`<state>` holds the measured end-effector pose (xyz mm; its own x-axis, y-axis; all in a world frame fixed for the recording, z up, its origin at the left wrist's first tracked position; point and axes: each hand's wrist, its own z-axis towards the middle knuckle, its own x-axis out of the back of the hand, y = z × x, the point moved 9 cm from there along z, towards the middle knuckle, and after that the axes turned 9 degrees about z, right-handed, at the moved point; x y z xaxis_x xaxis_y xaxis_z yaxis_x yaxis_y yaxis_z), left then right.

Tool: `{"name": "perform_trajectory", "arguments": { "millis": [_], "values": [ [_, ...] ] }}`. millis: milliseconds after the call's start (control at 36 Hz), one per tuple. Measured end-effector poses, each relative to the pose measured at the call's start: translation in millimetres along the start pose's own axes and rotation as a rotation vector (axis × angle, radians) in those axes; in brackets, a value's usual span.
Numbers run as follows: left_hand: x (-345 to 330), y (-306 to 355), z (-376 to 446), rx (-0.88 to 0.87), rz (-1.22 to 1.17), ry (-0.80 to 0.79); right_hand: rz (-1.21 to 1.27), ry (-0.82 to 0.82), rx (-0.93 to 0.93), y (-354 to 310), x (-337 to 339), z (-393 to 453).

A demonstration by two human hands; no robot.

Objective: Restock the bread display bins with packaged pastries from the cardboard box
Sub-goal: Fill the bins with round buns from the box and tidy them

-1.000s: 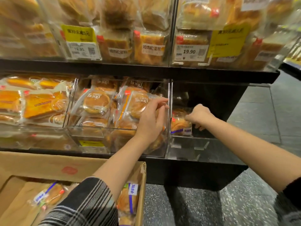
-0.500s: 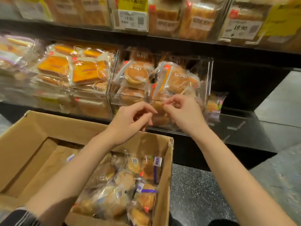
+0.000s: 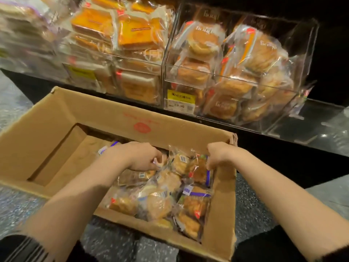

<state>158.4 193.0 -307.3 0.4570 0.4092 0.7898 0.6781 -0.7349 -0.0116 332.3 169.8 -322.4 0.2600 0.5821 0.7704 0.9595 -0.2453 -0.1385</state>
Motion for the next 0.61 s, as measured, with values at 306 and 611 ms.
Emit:
{"name": "perform_trajectory", "arguments": {
  "millis": [306, 611],
  "values": [
    [-22, -8, 13, 0.016, 0.114, -0.051, -0.070, 0.011, -0.044, 2, -33, 37],
    [-30, -2, 15, 0.035, 0.102, -0.125, 0.041, 0.029, -0.025, -1, -34, 38]
  ]
}}
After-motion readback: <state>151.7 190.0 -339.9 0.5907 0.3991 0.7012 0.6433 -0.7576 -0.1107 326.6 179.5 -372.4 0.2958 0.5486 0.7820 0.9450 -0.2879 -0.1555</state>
